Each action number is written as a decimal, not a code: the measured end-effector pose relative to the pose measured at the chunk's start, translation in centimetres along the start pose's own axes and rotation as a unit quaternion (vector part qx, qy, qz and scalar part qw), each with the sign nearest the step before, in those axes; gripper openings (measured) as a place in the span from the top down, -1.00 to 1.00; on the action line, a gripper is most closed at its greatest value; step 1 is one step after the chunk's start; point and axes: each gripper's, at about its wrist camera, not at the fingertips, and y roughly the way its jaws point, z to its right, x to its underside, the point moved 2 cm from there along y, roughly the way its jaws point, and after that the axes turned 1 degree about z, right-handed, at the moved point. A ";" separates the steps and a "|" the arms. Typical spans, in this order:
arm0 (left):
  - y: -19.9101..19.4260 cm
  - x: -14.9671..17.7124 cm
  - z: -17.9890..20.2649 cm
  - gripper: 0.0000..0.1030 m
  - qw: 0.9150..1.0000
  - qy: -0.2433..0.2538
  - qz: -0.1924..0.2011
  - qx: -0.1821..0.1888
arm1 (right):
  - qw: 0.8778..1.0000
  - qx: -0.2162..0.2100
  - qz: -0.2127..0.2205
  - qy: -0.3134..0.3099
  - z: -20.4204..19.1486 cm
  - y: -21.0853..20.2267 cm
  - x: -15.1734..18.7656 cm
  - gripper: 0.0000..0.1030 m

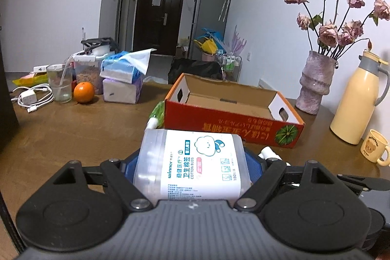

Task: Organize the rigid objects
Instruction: 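Carry the pill bottle and spray bottle with both grippers over the cardboard box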

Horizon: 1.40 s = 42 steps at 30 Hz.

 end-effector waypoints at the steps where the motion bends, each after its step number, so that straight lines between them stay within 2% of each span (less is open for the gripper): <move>1: 0.1 -0.3 0.2 -0.61 1.000 0.001 0.001 0.001 | 1.000 0.003 0.004 0.001 0.2 0.0 -0.2 0.48; 22: 3.3 -4.6 3.2 -0.61 1.000 -0.006 0.025 0.013 | 0.997 0.040 0.059 0.029 4.0 0.5 -4.2 0.48; 42: 9.5 -8.7 4.9 -0.61 0.998 -0.031 0.049 0.011 | 0.994 0.063 0.077 0.054 7.0 4.8 -8.1 0.48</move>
